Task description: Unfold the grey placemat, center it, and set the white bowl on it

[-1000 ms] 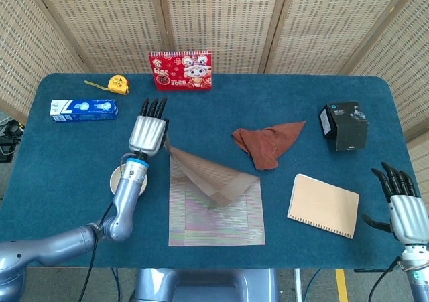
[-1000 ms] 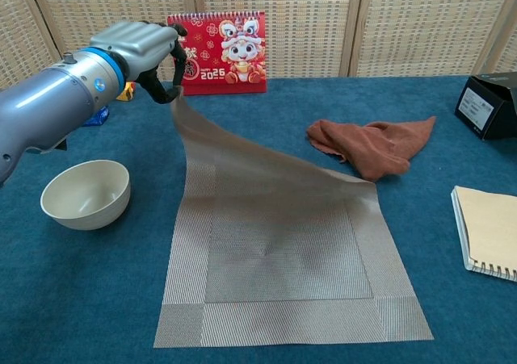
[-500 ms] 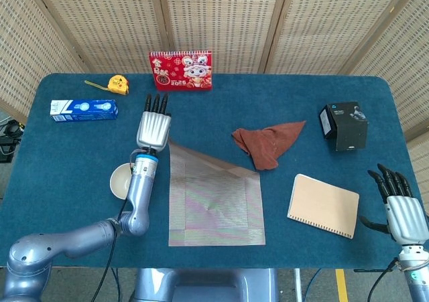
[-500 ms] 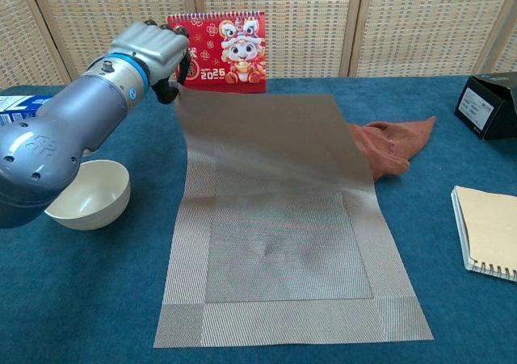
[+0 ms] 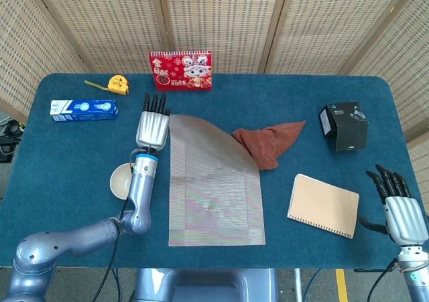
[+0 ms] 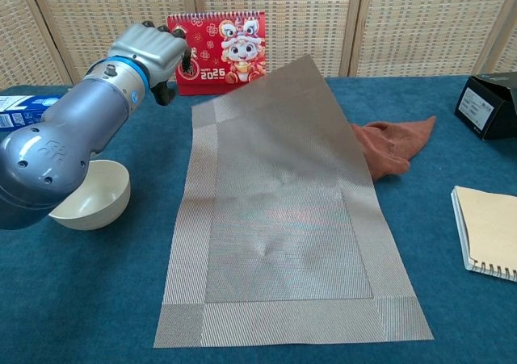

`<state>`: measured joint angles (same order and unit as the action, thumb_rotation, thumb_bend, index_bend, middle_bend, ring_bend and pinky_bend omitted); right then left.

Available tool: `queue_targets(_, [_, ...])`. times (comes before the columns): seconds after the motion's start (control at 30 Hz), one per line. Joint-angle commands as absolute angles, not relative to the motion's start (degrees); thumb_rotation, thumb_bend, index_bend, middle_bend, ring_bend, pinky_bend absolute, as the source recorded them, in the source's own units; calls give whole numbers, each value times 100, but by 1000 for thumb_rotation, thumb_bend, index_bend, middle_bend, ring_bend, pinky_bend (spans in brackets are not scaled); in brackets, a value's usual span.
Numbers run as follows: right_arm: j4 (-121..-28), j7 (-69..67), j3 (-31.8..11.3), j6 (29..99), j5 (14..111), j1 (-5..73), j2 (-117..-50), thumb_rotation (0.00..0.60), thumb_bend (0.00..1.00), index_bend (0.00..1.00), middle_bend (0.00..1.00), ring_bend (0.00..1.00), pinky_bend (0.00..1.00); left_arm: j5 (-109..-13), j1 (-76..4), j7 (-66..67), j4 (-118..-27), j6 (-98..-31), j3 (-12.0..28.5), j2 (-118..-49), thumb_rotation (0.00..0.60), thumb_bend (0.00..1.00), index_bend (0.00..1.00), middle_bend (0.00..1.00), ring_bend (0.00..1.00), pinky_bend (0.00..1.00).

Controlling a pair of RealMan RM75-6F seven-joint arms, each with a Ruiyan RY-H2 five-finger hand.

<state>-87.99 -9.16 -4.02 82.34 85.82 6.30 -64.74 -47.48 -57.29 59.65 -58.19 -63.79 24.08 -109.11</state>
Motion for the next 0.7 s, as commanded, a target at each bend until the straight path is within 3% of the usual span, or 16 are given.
queue_targets(0.03, [-8797, -921, -406, 8236, 8577, 630, -6473, 600, 99, 143, 0, 0, 0, -4789, -5727, 5903, -5858, -6422, 2386, -10883, 600, 387, 12, 0, 0, 0])
queue_targets(0.17, [-8781, -922, -405, 8217, 8562, 634, -6476, 600, 98, 143, 0, 0, 0, -4938, -5632, 5673, -6035, -6526, 2304, -10765, 600, 314, 0, 0, 0, 0])
queue_targets(0.5, [-8781, -876, -380, 8201, 8575, 634, -6494, 600, 98, 143, 0, 0, 0, -5789, -4818, 4776, -7352, -7066, 1657, -9794, 600, 281, 0, 0, 0, 0])
queue_targets(0.7, [-8784, -813, -374, 8192, 8573, 639, -6515, 600, 98, 138, 0, 0, 0, -6274, -4131, 4192, -8283, -7447, 1162, -8952, 600, 149, 0, 0, 0, 0])
